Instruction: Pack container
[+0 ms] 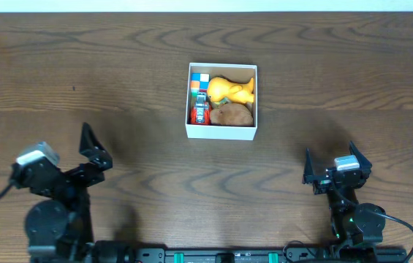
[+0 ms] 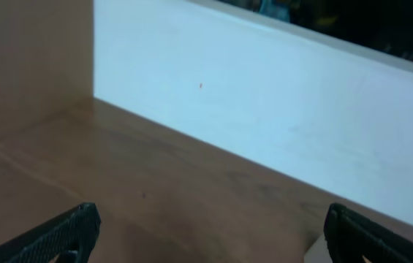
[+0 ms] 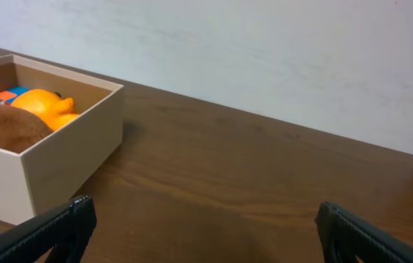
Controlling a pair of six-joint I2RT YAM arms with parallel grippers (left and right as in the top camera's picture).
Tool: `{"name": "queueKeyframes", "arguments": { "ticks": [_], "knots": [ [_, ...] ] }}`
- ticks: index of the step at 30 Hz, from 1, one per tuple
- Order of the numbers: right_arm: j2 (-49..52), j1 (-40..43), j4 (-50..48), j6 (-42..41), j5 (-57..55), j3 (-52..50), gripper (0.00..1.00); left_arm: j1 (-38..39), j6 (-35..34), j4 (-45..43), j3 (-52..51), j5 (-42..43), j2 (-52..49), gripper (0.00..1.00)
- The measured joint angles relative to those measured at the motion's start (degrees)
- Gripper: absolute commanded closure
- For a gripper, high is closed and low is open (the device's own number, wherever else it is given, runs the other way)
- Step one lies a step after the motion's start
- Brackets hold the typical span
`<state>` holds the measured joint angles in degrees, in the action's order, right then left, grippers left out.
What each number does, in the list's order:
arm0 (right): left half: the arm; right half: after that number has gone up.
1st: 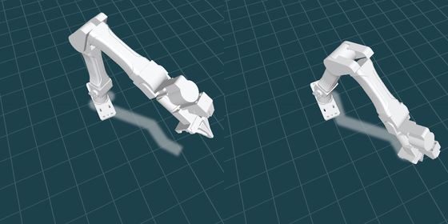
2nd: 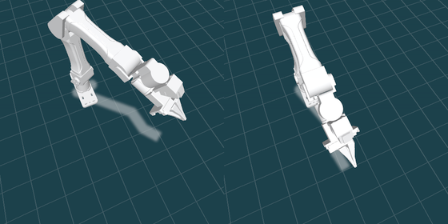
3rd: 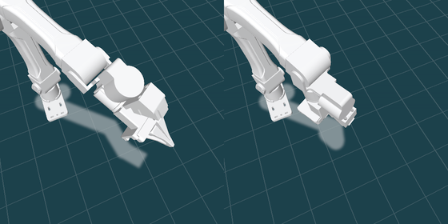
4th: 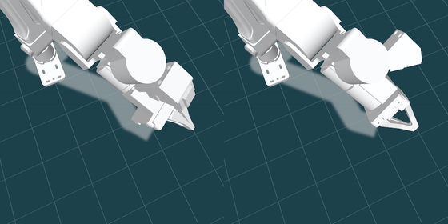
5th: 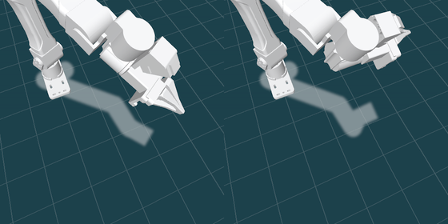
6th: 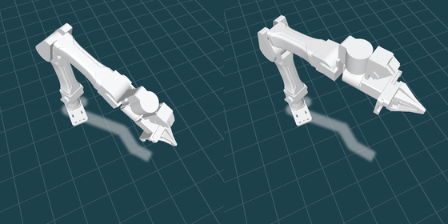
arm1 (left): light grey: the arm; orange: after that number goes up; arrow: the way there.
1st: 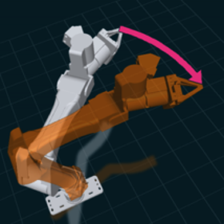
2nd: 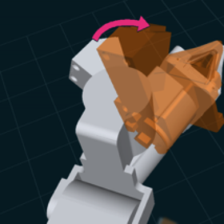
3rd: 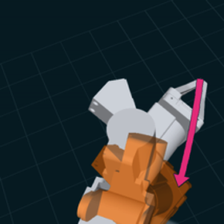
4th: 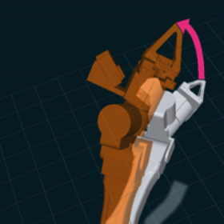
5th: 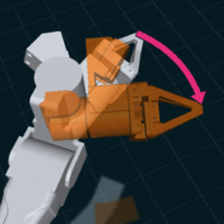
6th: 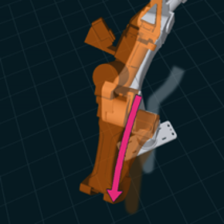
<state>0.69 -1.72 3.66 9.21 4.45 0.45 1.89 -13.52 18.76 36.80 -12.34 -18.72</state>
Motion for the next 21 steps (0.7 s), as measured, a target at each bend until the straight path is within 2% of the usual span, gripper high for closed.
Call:
{"name": "queueKeyframes", "arguments": {
  "ticks": [10, 14, 21],
  "knots": [
    [0.0, 0.0, -0.02, 0.0, 0.0, 0.0, 0.01, 0.07, -0.02, -21.77, -25.73, 2.14, 10.51, 0.02],
    [0.0, 0.0, -0.02, 0.0, 0.0, 0.0, 0.01, 0.07, 0.0, -24.13, -30.03, 2.54, 13.64, 0.02],
    [0.0, 0.0, -0.02, 0.0, 0.0, 0.0, 0.01, 0.07, 0.0, -24.52, -31.65, 2.78, 15.19, 0.02]
  ]
}}
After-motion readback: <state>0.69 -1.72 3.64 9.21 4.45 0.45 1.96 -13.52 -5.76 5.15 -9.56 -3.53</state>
